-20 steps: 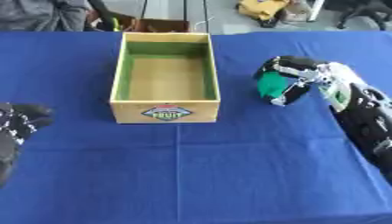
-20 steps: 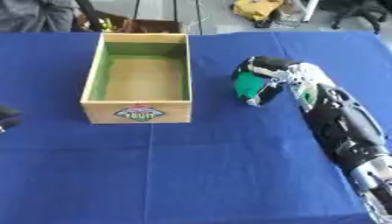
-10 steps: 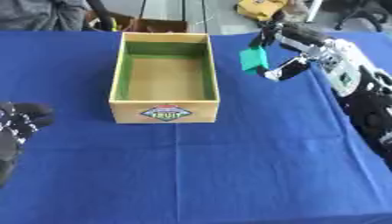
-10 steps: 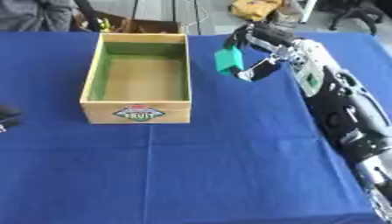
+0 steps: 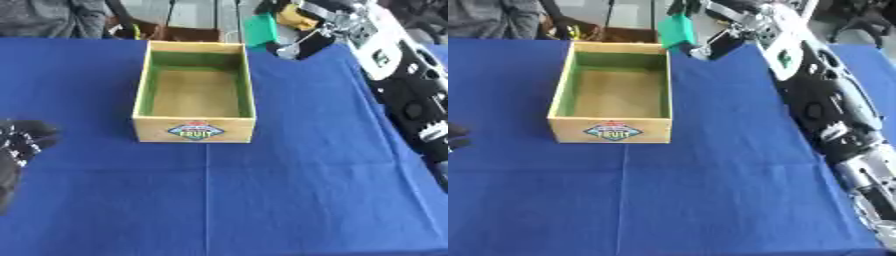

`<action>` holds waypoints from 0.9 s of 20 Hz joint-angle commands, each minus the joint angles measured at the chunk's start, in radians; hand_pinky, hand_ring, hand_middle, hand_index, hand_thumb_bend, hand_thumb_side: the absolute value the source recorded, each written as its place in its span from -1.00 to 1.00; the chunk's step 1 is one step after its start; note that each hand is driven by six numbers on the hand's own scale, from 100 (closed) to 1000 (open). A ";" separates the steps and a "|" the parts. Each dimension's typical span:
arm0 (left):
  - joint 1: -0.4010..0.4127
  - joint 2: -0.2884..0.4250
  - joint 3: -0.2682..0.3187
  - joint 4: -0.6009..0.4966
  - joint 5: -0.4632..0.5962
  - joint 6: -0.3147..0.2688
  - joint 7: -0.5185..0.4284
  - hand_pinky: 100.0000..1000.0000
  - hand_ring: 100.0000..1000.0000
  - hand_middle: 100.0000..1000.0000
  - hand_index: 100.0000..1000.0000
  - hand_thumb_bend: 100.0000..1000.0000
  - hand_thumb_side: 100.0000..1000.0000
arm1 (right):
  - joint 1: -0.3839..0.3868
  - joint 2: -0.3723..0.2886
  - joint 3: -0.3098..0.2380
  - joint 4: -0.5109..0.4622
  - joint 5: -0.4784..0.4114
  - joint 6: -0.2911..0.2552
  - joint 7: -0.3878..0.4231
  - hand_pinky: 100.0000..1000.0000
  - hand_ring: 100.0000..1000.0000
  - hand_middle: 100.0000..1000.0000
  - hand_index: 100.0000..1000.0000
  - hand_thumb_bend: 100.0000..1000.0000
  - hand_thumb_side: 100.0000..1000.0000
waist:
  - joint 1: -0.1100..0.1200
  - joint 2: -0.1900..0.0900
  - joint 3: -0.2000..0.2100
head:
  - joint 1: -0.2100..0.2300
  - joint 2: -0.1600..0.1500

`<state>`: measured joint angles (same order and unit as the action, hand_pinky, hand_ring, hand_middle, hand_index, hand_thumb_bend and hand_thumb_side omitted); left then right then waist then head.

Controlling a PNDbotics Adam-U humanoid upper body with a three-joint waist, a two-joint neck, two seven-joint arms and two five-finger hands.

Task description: Pick up objects on the table and place them in the box.

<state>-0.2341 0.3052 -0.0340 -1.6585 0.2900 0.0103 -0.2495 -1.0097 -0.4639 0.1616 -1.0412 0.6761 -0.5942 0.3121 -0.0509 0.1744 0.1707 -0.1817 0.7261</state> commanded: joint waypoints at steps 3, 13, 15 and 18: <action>-0.026 -0.006 -0.012 -0.010 0.006 0.001 -0.013 0.63 0.54 0.15 0.29 -0.35 1.00 | -0.038 0.048 0.004 0.064 0.029 -0.007 0.030 0.30 0.25 -0.49 0.55 -1.00 -1.00 | 0.008 -0.012 0.028 | -0.013 -0.022; -0.038 -0.011 -0.015 -0.013 0.008 0.002 -0.016 0.63 0.54 0.14 0.28 -0.35 1.00 | 0.000 0.137 0.005 0.210 0.165 -0.034 0.032 0.32 0.28 -0.44 0.56 -1.00 -1.00 | 0.018 0.003 0.045 | -0.028 -0.028; -0.039 -0.012 -0.015 -0.013 0.008 0.002 -0.016 0.63 0.54 0.14 0.28 -0.35 1.00 | 0.004 0.145 0.004 0.226 0.186 -0.044 0.027 0.34 0.31 -0.35 0.57 -1.00 -1.00 | 0.018 0.003 0.046 | -0.031 -0.028; -0.038 -0.012 -0.014 -0.013 0.008 0.002 -0.015 0.63 0.54 0.14 0.28 -0.35 1.00 | 0.011 0.151 0.006 0.235 0.202 -0.061 0.027 0.36 0.36 -0.17 0.60 -1.00 -0.82 | 0.018 0.003 0.045 | -0.032 -0.029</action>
<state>-0.2592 0.2882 -0.0459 -1.6551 0.2939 0.0134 -0.2625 -0.9839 -0.3025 0.1728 -0.8021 0.8643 -0.6463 0.3409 -0.0381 0.1915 0.2158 -0.2101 0.7093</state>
